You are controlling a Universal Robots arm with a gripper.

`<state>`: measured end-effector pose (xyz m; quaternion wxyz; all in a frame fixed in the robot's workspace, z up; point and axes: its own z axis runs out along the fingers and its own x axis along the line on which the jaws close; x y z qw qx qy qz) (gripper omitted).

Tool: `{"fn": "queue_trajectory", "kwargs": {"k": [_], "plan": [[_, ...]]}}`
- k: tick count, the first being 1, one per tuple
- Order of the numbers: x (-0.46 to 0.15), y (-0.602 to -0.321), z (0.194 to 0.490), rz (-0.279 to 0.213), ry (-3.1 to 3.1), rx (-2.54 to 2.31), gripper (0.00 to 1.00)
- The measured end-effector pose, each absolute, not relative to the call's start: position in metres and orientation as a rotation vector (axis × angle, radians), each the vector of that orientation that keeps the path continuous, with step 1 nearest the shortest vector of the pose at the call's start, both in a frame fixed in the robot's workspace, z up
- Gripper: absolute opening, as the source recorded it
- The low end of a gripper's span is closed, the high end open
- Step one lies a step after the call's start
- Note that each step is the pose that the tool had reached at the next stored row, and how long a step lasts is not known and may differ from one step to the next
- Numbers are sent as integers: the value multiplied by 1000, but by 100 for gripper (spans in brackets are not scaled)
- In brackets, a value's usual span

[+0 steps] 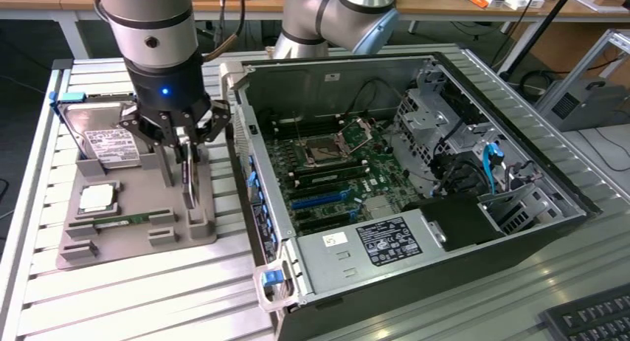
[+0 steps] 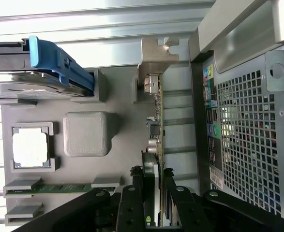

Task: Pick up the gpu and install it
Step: 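Pick up the gpu and move the gpu toward the slot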

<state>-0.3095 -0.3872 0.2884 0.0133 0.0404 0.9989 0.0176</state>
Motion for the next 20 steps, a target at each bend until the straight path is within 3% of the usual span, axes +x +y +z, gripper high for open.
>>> {"fn": "queue_trajectory", "kwargs": {"k": [20], "plan": [[-310, -387, 311, 55, 3112, 126, 27]]}}
